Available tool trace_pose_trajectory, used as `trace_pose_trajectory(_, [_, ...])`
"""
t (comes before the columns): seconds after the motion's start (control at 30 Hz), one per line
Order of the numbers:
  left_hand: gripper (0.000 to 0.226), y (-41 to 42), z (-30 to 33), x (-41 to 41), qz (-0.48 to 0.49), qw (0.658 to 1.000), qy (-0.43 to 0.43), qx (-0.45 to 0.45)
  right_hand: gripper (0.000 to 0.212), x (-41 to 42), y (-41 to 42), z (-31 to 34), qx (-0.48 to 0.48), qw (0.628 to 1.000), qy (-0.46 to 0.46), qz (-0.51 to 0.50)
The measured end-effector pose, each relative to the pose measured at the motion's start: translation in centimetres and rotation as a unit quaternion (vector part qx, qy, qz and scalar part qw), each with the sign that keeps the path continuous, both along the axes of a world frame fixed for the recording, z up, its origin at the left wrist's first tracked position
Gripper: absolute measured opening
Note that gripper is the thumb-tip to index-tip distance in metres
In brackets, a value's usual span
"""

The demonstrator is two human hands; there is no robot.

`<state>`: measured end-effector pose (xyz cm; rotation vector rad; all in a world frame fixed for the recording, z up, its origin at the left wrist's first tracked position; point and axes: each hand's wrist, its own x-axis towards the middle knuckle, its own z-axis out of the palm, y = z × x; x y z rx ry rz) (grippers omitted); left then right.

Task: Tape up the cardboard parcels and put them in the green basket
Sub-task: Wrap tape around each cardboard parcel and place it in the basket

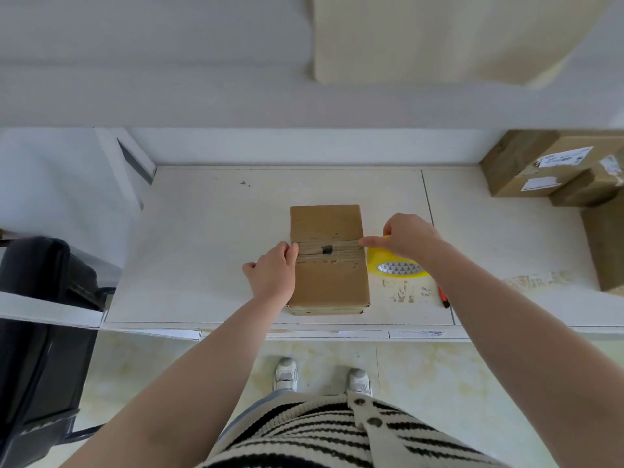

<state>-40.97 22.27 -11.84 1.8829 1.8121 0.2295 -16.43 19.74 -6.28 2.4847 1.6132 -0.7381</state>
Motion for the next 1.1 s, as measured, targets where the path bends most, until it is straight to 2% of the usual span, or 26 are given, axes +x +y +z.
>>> trace_pose_trajectory(0.2, [0.040, 0.2, 0.0, -0.5, -0.050, 0.998, 0.007, 0.031, 0.070, 0.1, 0.0, -1.9, -0.007, 0.999, 0.038, -0.030])
trace_pose_trajectory(0.3, [0.045, 0.7, 0.4, -0.6, -0.085, 0.994, 0.052, 0.047, 0.068, 0.2, 0.3, -1.9, -0.011, 0.999, 0.043, -0.028])
trace_pose_trajectory(0.43, [0.055, 0.9, 0.7, -0.9, -0.119, 0.987, 0.100, 0.034, 0.076, 0.1, 0.3, -2.2, -0.018, 0.999, 0.037, -0.022])
trace_pose_trajectory(0.6, [0.059, 1.0, 0.8, -1.2, -0.163, 0.981, 0.109, -0.007, 0.075, 0.0, 0.2, -2.2, -0.017, 0.999, 0.034, -0.019])
trace_pose_trajectory(0.7, [0.058, 0.5, 0.3, -1.5, -0.176, 0.981, 0.077, -0.037, 0.072, -0.1, 0.1, -2.1, -0.013, 0.999, 0.034, -0.018])
trace_pose_trajectory(0.87, [0.050, 1.2, 0.9, -1.6, -0.203, 0.975, 0.085, -0.021, 0.072, -0.1, 0.1, -2.1, -0.013, 0.999, 0.039, -0.022])
trace_pose_trajectory(1.0, [0.071, 0.8, 1.3, -1.7, -0.215, 0.959, 0.182, -0.030, 0.072, -0.1, 0.1, -2.2, -0.013, 0.999, 0.037, -0.026])
trace_pose_trajectory(1.1, [0.079, 0.6, 1.6, -0.6, -0.192, 0.957, 0.205, -0.065, 0.073, -0.1, 0.1, -2.1, -0.013, 0.999, 0.039, -0.022])
